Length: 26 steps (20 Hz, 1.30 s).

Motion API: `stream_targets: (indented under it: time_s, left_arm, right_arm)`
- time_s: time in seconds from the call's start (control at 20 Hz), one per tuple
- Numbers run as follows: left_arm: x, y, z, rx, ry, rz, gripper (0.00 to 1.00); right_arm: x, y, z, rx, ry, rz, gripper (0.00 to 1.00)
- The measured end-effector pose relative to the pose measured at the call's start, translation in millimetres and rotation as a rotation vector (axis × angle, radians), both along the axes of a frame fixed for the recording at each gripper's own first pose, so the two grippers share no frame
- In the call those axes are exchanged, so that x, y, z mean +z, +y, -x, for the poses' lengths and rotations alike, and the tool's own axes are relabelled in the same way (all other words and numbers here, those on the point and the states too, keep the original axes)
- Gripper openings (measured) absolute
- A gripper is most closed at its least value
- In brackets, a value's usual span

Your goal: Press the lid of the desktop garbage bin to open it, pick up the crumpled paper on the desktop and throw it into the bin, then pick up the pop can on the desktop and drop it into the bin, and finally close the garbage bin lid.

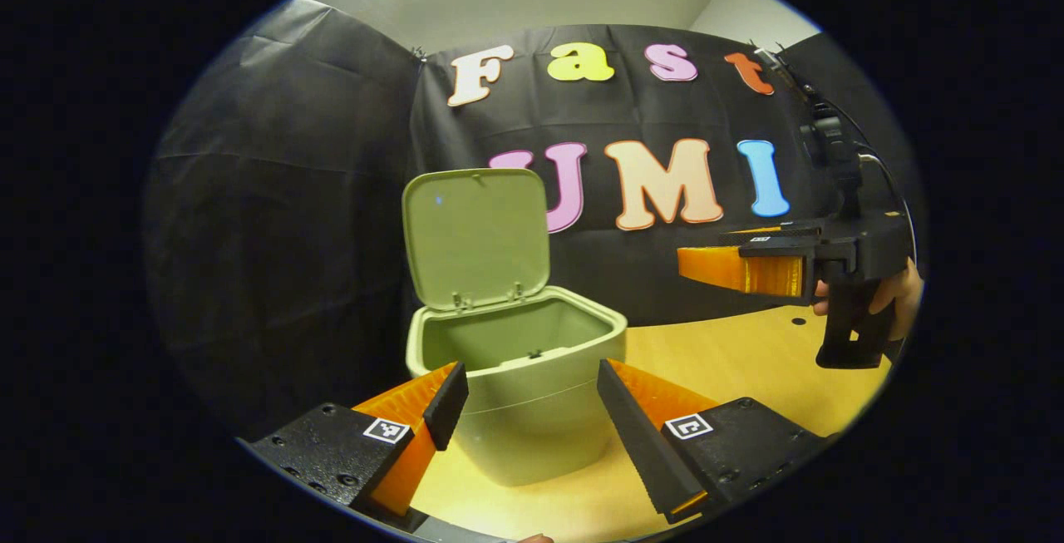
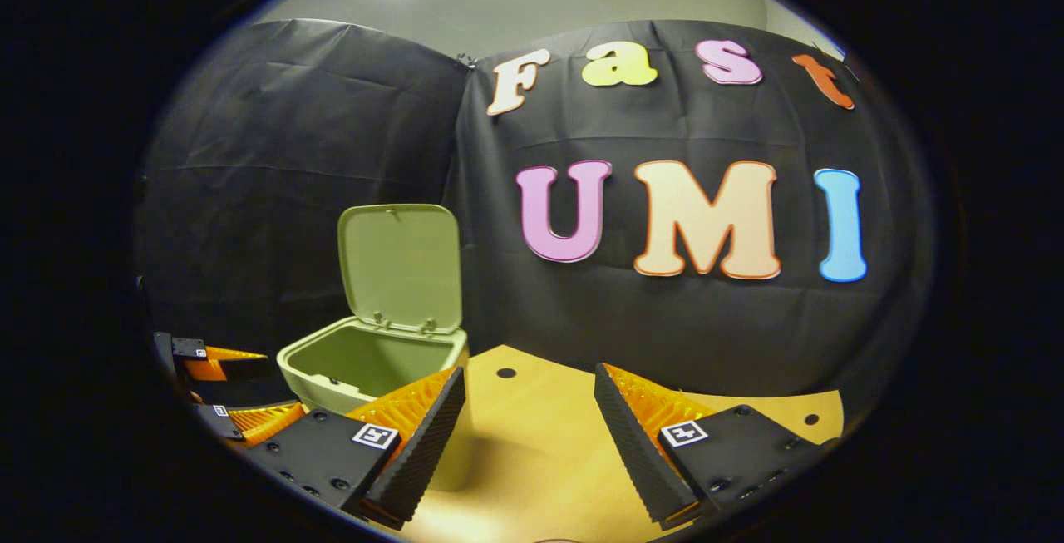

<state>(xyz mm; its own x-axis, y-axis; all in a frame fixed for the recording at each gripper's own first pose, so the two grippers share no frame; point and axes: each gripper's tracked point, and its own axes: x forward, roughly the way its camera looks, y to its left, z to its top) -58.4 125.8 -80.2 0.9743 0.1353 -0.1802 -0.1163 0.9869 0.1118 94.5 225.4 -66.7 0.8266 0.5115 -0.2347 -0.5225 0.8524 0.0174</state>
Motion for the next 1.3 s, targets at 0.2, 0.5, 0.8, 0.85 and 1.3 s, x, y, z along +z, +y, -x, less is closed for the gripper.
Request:
stream_targets:
  time_s: [0.2, 0.5, 0.8, 0.85, 1.3]
  left_arm:
    - [-10.9, -58.7, -17.3, -0.149, 0.016, 0.026, 0.95]
    - [-58.1, -139.3, -26.3, -0.332, 0.129, 0.067, 0.95]
    - [-106.6, -201.8, -29.1, -0.434, 0.225, 0.102, 0.96]
    - [-115.8, -210.8, -28.0, -0.444, 0.243, 0.109, 0.96]
    - [-188.9, -237.6, -10.4, -0.431, 0.390, 0.105, 0.96]
  right_arm:
    - [-4.8, -73.0, -4.4, -0.117, 0.009, 0.010, 0.99]
    - [-22.0, -175.7, 7.2, -0.271, 0.042, 0.040, 0.99]
    - [-46.4, -259.3, 27.4, -0.389, 0.108, 0.075, 0.99]
    - [-50.1, -270.4, 29.9, -0.404, 0.121, 0.078, 0.99]
    - [-72.2, -327.2, 58.1, -0.458, 0.183, 0.136, 0.99]
